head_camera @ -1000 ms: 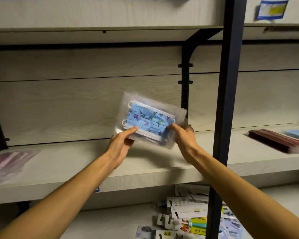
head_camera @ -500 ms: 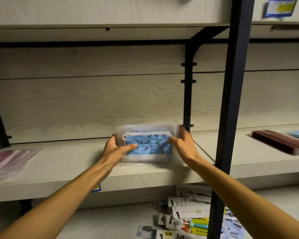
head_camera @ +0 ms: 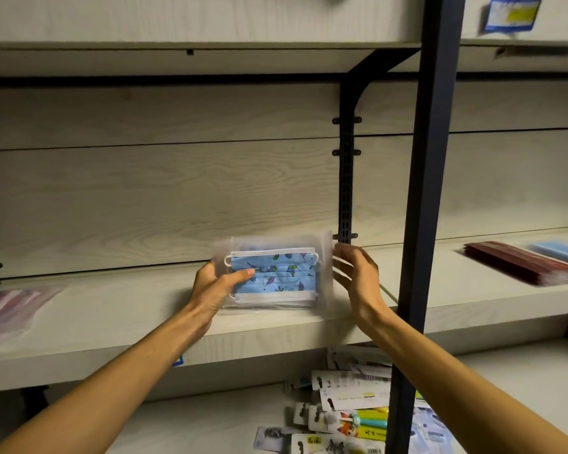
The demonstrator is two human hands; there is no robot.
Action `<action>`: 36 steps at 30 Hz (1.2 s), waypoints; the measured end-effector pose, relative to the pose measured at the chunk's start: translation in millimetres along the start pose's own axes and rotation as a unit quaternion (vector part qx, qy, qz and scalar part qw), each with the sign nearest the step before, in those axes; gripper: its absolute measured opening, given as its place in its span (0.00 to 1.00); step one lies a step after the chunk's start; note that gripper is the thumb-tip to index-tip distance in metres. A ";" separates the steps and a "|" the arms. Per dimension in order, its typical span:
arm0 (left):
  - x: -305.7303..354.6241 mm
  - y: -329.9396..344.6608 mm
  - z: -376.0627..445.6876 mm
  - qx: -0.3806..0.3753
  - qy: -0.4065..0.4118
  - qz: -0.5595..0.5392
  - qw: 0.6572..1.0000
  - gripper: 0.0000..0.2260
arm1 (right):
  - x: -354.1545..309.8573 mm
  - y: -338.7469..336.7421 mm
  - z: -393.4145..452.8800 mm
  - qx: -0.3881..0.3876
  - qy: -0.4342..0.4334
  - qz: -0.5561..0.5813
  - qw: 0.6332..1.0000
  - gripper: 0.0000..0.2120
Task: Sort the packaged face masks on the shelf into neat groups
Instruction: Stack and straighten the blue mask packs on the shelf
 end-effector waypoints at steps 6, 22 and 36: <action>-6.1 -2.3 7.4 -0.022 -0.024 -0.003 0.999 0.16 | -8.6 -8.3 -1.8 -0.002 -0.045 -0.101 0.994 0.09; 7.3 4.5 6.5 -0.003 0.018 -0.008 1.000 0.29 | -30.7 9.4 8.6 0.020 -0.058 -0.024 0.998 0.07; 8.3 3.5 3.4 0.000 0.032 -0.021 0.999 0.18 | -6.9 18.5 -10.8 -0.060 -0.063 -0.109 0.990 0.14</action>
Point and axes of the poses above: each hand's wrist, its own z-axis towards the middle knuckle, its own y-axis out of the palm, x = y × z, the point moved 7 cm from there along z, towards the middle knuckle, and after that the axes turned 5 degrees about -z, right-handed, at the moved point
